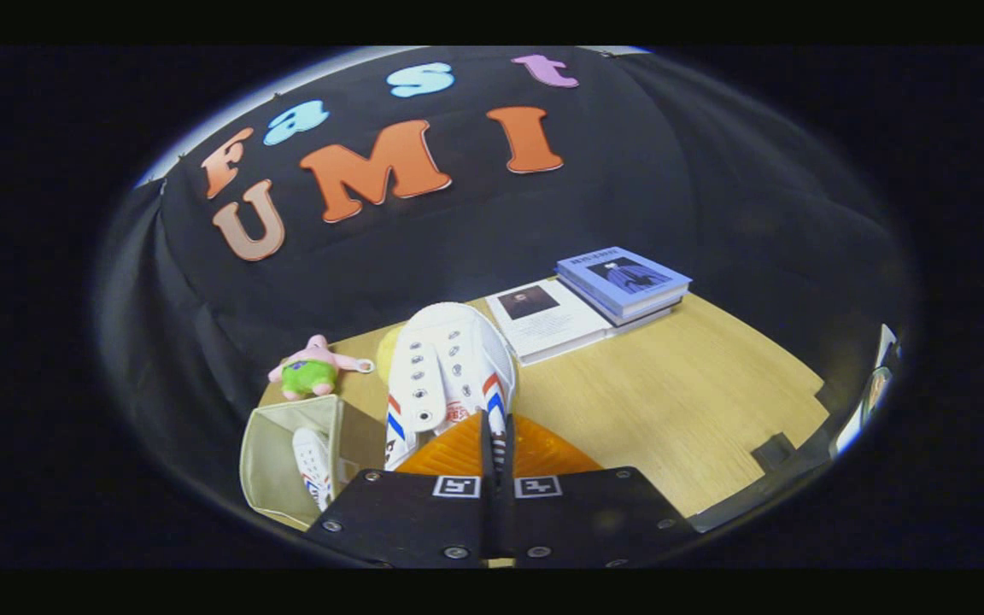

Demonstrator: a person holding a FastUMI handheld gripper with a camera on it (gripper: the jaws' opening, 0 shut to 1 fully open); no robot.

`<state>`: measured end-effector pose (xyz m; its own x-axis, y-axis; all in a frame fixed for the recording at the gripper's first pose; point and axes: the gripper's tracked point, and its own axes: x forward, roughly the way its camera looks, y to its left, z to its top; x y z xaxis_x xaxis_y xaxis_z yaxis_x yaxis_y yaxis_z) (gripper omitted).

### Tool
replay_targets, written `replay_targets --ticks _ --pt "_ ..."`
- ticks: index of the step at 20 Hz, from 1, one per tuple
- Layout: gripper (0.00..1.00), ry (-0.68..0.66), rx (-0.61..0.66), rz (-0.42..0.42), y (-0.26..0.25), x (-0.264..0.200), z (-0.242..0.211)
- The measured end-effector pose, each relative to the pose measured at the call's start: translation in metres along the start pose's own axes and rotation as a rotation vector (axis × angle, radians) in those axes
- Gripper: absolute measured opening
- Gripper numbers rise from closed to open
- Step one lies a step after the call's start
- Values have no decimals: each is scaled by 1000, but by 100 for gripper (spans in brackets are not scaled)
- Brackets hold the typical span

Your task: Open the storage box then place both shoes into the box .Put the left shoe in first, then the right shoe, with the right side of both shoes facing outward in a uniform manner.

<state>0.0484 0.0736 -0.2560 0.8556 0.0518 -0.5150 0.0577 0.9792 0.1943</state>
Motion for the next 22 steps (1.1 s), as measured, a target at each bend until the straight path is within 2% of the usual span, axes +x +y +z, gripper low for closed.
replay_targets --ticks 4,11,15,22 --pt "0 6 -33 51 52 -5 -7" --pt "0 67 -92 140 128 -1 -52" --pt "0 106 -119 150 148 5 -80" --pt "0 172 -164 115 147 17 -119"
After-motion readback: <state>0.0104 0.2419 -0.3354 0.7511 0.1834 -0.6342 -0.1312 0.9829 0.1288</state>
